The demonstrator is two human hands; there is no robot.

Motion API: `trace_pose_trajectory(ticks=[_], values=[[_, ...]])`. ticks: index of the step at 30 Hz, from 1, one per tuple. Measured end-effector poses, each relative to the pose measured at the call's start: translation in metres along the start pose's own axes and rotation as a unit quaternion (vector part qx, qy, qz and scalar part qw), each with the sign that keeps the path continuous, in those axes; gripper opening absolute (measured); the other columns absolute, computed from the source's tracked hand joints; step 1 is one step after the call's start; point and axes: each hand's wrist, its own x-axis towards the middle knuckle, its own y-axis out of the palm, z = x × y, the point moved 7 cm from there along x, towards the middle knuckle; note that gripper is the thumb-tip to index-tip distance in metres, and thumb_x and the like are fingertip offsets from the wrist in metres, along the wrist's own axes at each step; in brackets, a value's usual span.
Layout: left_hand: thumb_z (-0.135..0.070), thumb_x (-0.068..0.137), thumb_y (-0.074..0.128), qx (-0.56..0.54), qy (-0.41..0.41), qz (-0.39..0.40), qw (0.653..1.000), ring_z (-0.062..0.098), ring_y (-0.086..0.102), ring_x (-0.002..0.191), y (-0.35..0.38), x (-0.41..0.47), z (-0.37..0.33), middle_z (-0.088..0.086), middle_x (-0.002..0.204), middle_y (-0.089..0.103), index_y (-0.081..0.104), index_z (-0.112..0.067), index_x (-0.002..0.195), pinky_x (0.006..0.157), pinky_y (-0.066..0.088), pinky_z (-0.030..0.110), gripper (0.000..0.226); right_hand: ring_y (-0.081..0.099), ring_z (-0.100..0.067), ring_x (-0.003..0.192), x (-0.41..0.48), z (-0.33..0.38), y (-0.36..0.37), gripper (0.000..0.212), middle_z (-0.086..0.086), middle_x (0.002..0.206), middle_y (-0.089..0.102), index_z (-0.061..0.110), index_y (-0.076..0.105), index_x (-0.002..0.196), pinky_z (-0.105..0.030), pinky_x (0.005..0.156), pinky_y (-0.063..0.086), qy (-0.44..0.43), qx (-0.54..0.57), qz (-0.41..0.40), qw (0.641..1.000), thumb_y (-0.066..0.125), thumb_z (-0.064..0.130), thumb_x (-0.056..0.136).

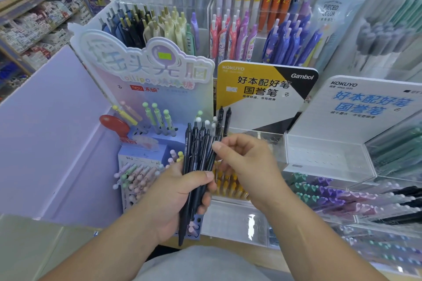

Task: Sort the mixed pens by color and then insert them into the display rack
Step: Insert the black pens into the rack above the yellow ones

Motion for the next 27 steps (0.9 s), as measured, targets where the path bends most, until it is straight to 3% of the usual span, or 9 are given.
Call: trace_pose_trajectory(ticks=[5,10,15,20,24,27], values=[[-0.002,0.091,0.063,0.039,0.002,-0.005,0.999,0.022,0.055,0.056,0.003,0.004,0.005,0.014,0.074,0.063,0.054,-0.006,0.098,0.047,0.041,0.031,0.012,0.059,-0.018,0.058,-0.001,-0.006,-0.008,0.028,-0.018,0.069,0.064,0.001,0.067,0.086,-0.028,0.057,0.05,0.009,0.007,-0.033,0.999,0.08,0.026,0.082],[-0.011,0.093,0.063,0.008,0.007,-0.02,1.0,0.022,0.058,0.056,0.002,0.004,0.004,0.015,0.079,0.068,0.062,-0.008,0.109,0.046,0.044,0.031,0.016,0.067,-0.013,0.064,-0.001,0.01,-0.026,0.012,0.0,0.068,0.069,0.008,0.069,0.089,-0.025,0.06,0.053,-0.01,0.038,-0.064,0.997,0.072,0.019,0.089],[-0.013,0.09,0.066,-0.042,-0.011,-0.053,0.998,0.019,0.054,0.052,-0.008,0.005,0.006,0.011,0.073,0.064,0.063,-0.007,0.106,0.043,0.042,0.029,0.017,0.072,-0.015,0.074,0.013,0.037,-0.059,0.004,-0.002,0.081,0.075,0.015,0.071,0.094,-0.025,0.065,0.056,-0.088,0.048,-0.14,0.985,0.068,0.018,0.093],[-0.014,0.089,0.067,-0.054,-0.016,-0.062,0.996,0.017,0.053,0.052,-0.016,0.005,0.01,0.009,0.071,0.061,0.064,-0.004,0.112,0.044,0.042,0.028,0.026,0.07,-0.012,0.083,0.026,0.048,-0.061,0.009,0.004,0.086,0.072,0.021,0.069,0.102,-0.028,0.076,0.059,-0.181,-0.116,-0.158,0.964,0.068,0.019,0.093],[-0.014,0.089,0.067,-0.056,-0.016,-0.063,0.996,0.018,0.053,0.053,-0.02,0.005,0.01,0.009,0.073,0.061,0.063,-0.002,0.117,0.045,0.043,0.029,0.03,0.063,-0.001,0.079,0.032,0.041,-0.047,0.009,0.015,0.086,0.067,0.026,0.068,0.102,-0.018,0.073,0.052,-0.22,-0.236,-0.15,0.935,0.069,0.025,0.093],[-0.015,0.089,0.068,-0.06,-0.016,-0.063,0.996,0.018,0.054,0.053,-0.022,0.005,0.01,0.009,0.073,0.061,0.063,-0.003,0.113,0.045,0.043,0.029,0.027,0.06,-0.004,0.078,0.033,0.035,-0.036,0.018,0.01,0.087,0.067,0.018,0.07,0.108,-0.022,0.072,0.052,-0.242,-0.3,-0.133,0.913,0.066,0.028,0.094]])
